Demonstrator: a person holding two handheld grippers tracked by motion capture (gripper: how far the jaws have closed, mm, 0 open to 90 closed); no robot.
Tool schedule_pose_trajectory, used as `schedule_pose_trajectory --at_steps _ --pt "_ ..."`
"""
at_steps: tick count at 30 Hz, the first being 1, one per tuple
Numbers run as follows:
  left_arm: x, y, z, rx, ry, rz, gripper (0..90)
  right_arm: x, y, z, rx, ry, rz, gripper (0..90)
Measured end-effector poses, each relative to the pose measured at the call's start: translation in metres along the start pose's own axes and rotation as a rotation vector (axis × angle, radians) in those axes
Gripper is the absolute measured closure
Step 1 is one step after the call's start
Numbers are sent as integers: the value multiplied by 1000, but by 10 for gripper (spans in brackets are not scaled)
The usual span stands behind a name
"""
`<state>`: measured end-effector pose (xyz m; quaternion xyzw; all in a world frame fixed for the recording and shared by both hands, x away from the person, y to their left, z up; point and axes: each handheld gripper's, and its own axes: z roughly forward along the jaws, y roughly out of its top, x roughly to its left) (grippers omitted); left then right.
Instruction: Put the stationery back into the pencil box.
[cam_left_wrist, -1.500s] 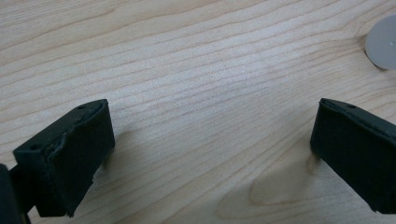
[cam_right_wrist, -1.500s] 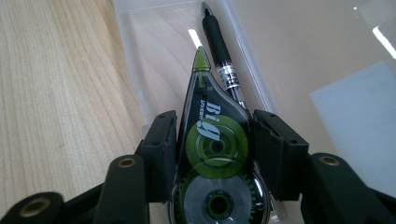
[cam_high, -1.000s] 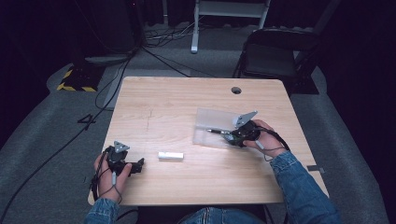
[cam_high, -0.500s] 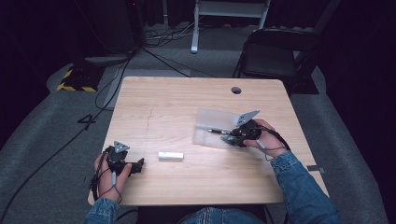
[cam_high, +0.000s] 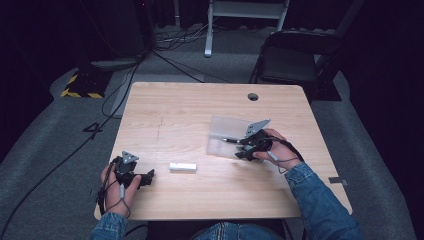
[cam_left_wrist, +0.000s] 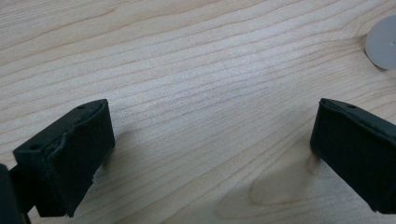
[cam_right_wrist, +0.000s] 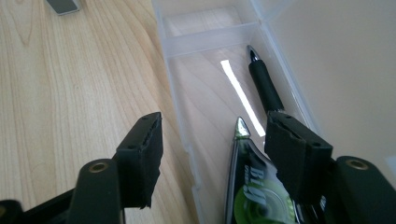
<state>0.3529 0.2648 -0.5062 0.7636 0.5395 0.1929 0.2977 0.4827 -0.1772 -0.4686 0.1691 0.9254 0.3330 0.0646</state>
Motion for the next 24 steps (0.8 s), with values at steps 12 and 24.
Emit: schedule_pose_trajectory --at_steps 12,24 --pt "0 0 0 0 0 0 1 0 -2 13 20 6 0 348" --pt "1 0 0 1 1 7 1 6 -4 9 39 21 -9 355"
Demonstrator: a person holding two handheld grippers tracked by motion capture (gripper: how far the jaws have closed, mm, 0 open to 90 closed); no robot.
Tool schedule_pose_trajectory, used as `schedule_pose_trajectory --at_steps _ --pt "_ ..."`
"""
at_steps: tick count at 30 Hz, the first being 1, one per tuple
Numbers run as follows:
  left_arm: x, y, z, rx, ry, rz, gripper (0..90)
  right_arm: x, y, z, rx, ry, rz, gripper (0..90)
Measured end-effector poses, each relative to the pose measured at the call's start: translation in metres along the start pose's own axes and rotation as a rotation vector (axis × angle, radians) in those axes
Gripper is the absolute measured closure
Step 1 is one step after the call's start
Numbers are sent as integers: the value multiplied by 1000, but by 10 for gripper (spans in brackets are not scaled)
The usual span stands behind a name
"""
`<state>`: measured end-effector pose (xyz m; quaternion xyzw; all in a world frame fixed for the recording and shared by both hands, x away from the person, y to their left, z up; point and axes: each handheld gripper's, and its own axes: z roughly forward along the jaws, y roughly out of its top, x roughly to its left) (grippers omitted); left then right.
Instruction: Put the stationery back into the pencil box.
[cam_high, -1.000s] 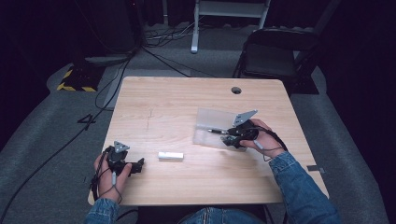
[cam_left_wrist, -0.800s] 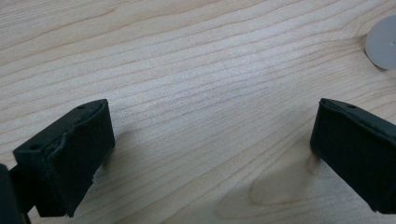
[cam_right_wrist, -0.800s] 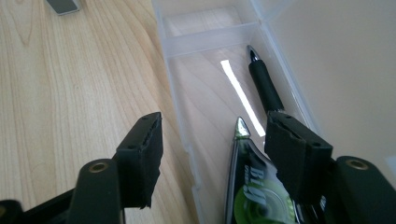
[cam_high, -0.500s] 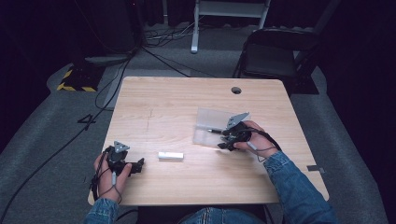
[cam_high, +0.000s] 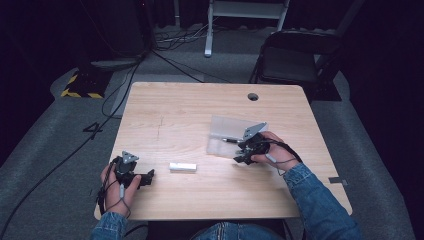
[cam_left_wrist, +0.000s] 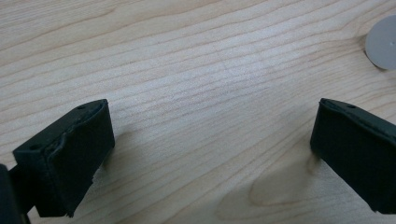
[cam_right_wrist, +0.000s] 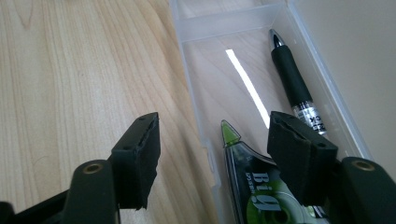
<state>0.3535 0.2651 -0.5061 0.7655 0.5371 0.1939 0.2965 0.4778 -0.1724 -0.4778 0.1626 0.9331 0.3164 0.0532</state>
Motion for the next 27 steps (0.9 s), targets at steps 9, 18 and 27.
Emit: schedule_pose_trajectory --at_steps 9,18,27 --pt "0 0 0 -1 -2 -2 1 2 -3 -4 2 6 8 350" --pt "0 0 0 -1 -2 -2 1 3 1 -13 -53 -28 7 353" --pt "0 0 0 -1 -2 -2 1 17 20 -27 -105 -65 0 354"
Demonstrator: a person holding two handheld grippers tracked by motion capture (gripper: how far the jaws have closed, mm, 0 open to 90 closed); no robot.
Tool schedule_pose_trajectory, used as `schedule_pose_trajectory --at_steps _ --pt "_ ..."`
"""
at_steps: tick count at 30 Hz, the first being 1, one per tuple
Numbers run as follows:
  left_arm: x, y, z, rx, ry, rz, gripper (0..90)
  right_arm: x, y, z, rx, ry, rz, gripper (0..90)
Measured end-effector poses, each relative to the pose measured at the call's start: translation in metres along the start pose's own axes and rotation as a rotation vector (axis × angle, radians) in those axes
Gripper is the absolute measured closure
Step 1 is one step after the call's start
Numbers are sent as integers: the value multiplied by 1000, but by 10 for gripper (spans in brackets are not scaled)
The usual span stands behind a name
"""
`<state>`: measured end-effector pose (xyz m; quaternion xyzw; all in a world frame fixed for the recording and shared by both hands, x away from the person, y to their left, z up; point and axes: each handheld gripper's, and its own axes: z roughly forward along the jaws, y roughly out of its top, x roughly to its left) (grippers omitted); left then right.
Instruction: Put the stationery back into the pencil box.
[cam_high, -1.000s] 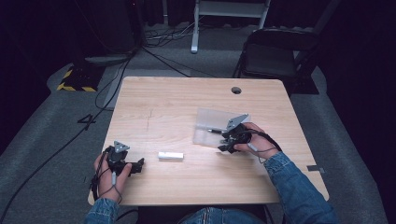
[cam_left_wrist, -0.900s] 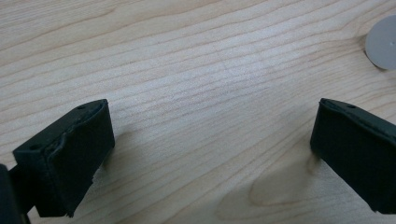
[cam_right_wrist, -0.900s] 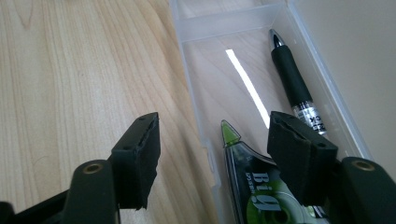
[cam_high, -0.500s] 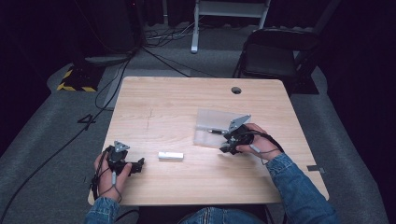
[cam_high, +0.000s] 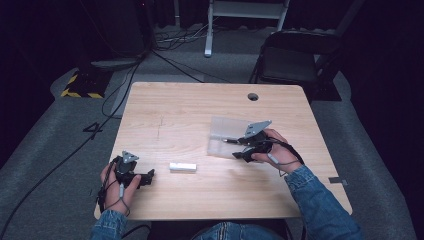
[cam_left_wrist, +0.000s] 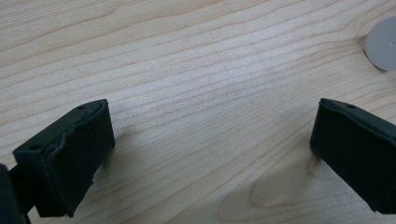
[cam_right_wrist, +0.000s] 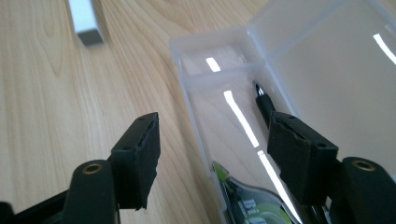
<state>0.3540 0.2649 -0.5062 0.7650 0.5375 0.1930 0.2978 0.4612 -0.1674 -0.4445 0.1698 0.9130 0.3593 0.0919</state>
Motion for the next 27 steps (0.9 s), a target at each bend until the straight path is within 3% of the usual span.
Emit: schedule_pose_trajectory --at_steps 3,13,27 --pt "0 0 0 0 0 0 1 9 14 -3 -34 6 -4 354" --pt "2 2 2 -2 -5 8 1 28 38 0 -53 28 -16 355" --pt "2 3 3 -2 -7 9 1 50 64 29 -30 62 -53 355"
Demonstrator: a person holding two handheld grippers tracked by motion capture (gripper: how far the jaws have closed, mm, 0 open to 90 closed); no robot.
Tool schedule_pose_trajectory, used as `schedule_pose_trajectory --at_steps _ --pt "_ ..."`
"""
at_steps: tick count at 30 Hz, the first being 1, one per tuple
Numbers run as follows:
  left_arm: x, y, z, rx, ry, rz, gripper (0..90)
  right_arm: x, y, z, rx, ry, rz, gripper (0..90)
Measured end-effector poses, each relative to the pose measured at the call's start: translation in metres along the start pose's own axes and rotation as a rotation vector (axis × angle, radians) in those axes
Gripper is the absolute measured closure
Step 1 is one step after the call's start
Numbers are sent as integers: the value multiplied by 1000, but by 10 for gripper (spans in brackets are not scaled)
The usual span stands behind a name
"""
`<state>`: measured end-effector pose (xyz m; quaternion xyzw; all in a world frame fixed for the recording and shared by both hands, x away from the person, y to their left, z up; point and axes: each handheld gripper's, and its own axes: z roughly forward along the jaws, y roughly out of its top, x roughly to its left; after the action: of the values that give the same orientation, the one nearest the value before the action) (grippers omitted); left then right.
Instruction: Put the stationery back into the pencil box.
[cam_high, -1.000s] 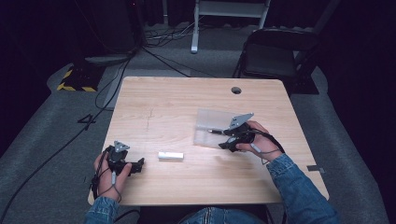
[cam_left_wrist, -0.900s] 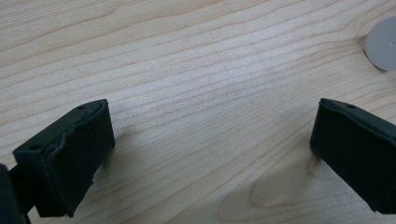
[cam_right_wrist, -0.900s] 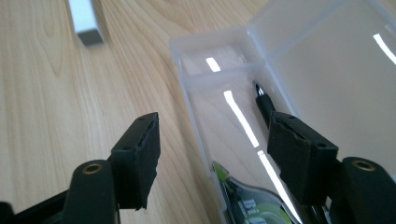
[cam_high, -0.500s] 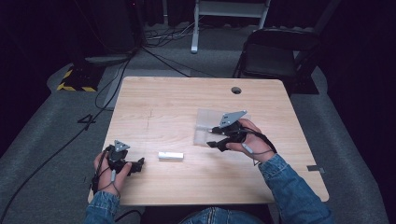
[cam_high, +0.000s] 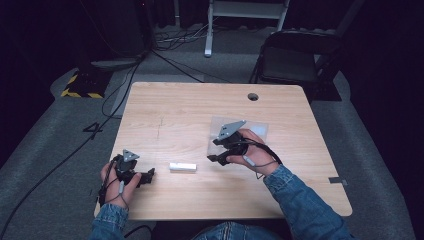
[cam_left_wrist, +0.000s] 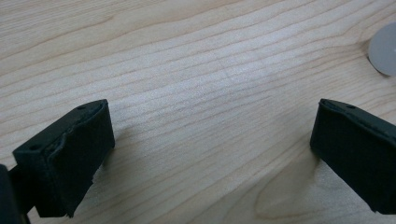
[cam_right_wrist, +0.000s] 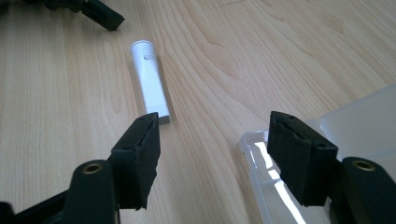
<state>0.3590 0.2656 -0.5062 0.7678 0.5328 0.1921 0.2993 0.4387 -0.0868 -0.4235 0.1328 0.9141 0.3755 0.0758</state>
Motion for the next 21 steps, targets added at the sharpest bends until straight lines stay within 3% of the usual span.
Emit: schedule_pose_trajectory --at_steps 9,14,21 --pt "0 0 0 0 0 0 1 15 12 26 14 40 -20 369" --pt "0 0 0 0 0 0 1 24 18 47 46 79 -27 386" --pt "0 0 0 0 0 0 1 30 22 64 74 96 -52 416"
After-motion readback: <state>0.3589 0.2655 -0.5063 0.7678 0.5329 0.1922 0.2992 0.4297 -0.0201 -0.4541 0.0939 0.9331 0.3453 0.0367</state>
